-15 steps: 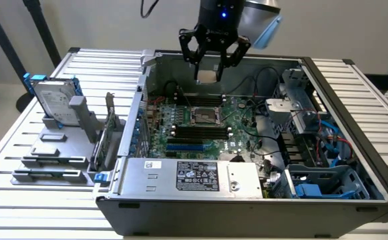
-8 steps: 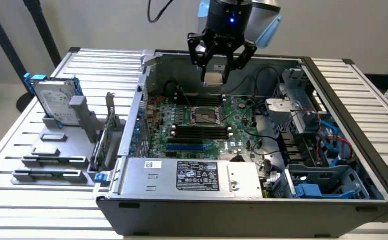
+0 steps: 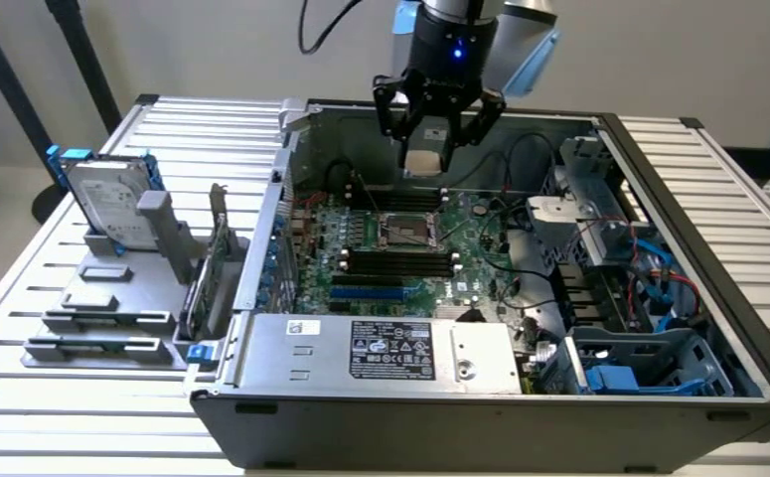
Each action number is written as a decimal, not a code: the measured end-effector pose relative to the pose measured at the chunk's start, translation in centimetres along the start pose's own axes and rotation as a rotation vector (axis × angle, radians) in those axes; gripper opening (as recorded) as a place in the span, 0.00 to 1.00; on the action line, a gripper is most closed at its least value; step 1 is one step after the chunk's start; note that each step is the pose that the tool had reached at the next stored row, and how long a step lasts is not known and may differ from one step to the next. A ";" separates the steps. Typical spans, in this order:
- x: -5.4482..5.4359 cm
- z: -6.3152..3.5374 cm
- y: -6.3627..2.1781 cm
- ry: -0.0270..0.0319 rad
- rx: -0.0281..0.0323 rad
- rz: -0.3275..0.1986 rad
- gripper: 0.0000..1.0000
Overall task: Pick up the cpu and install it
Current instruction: 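Pick up the cpu and move it towards the insertion slot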
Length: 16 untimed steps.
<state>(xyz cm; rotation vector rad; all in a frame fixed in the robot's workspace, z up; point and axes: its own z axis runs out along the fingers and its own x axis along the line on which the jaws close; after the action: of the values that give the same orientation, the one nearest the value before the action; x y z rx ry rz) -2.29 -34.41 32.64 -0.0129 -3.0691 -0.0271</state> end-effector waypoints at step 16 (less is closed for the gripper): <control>-0.1 2.02 0.41 0.0093 0.0000 0.008 0.54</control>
<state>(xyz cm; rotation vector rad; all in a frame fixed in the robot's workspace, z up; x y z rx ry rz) -2.30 -33.96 30.62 -0.0253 -3.0597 -0.0265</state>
